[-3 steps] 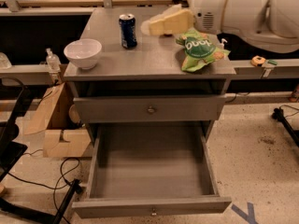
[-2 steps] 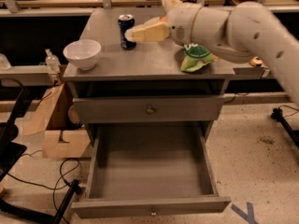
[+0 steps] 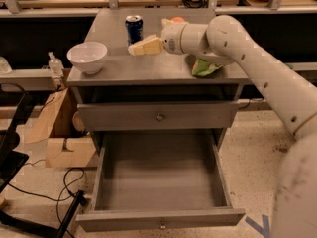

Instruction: Place pepsi can into middle drawer

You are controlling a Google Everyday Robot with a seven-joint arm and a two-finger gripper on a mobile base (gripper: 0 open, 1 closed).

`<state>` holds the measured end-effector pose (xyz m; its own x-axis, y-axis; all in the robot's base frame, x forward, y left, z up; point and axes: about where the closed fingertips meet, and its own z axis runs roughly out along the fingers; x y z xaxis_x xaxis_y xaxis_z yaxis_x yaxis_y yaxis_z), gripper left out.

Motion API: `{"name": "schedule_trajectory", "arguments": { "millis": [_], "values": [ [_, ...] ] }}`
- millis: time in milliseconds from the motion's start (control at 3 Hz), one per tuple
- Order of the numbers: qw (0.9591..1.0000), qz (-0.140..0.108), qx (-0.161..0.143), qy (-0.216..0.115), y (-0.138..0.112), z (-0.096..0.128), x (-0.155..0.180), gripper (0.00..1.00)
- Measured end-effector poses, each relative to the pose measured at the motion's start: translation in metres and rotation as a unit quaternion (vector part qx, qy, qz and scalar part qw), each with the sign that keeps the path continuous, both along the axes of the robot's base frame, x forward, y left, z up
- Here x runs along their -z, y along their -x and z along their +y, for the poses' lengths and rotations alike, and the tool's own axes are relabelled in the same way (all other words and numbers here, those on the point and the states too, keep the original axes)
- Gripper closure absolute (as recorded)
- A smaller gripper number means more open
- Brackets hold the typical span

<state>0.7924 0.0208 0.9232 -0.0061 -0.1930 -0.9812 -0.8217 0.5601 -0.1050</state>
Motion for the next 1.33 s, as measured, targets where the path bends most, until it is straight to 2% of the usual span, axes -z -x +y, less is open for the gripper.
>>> {"name": "schedule_trajectory", "arguments": {
  "millis": [333,667,1000,1333],
  "values": [
    [0.9987,0.034,0.026,0.028,-0.041,-0.024,0.032,0.0],
    [0.9955,0.058,0.038,0.064,-0.073,-0.038,0.05,0.0],
    [0.996,0.044,0.047,0.063,-0.077,-0.048,0.032,0.0],
    [0.9976,0.039,0.044,0.036,-0.063,-0.031,0.022,0.0]
  ]
}}
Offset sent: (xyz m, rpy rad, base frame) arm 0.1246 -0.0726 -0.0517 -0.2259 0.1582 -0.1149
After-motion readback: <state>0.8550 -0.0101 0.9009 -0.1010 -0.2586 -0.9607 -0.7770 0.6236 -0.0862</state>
